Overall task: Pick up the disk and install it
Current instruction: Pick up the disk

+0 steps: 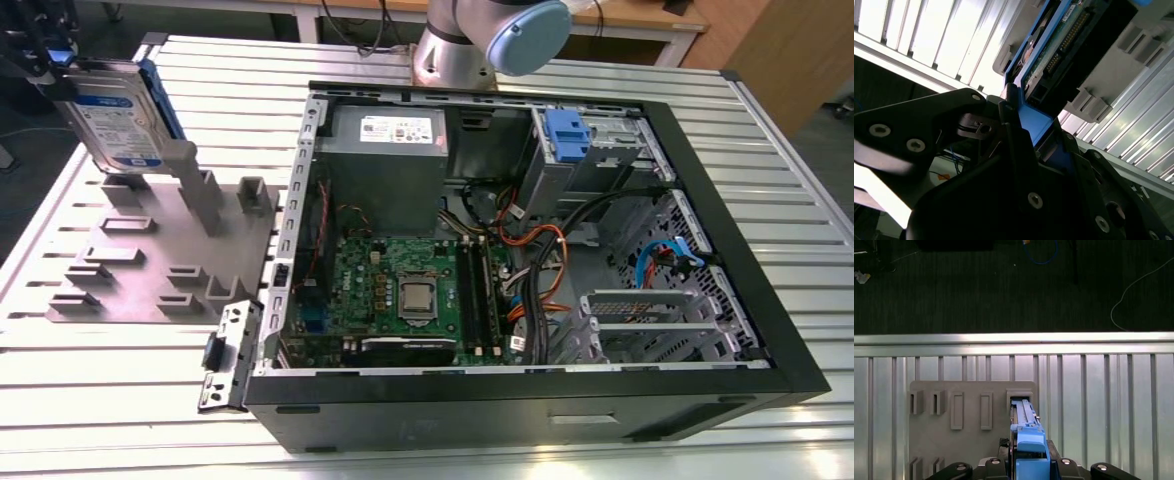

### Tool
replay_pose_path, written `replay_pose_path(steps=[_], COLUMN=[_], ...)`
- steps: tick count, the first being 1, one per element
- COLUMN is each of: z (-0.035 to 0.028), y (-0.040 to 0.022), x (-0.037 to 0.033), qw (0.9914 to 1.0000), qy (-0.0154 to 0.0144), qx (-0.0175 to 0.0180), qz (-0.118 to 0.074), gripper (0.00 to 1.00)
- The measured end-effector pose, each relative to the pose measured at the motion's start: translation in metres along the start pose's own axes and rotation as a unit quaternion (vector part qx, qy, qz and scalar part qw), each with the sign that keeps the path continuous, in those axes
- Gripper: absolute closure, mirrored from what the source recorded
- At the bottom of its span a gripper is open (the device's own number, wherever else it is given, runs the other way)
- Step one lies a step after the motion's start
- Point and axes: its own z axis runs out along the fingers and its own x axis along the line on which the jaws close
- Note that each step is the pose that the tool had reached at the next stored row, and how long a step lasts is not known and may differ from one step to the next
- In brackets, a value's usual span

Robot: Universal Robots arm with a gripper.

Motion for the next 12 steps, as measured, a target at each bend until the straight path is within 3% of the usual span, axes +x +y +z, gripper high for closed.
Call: replay_pose_path(steps=[12], z=[-0.0037], y=[0.0000], x=[0.0000], qw=[1.00000], qy=[0.0000], qx=[0.0000], qz=[0.000], gripper=[0.64])
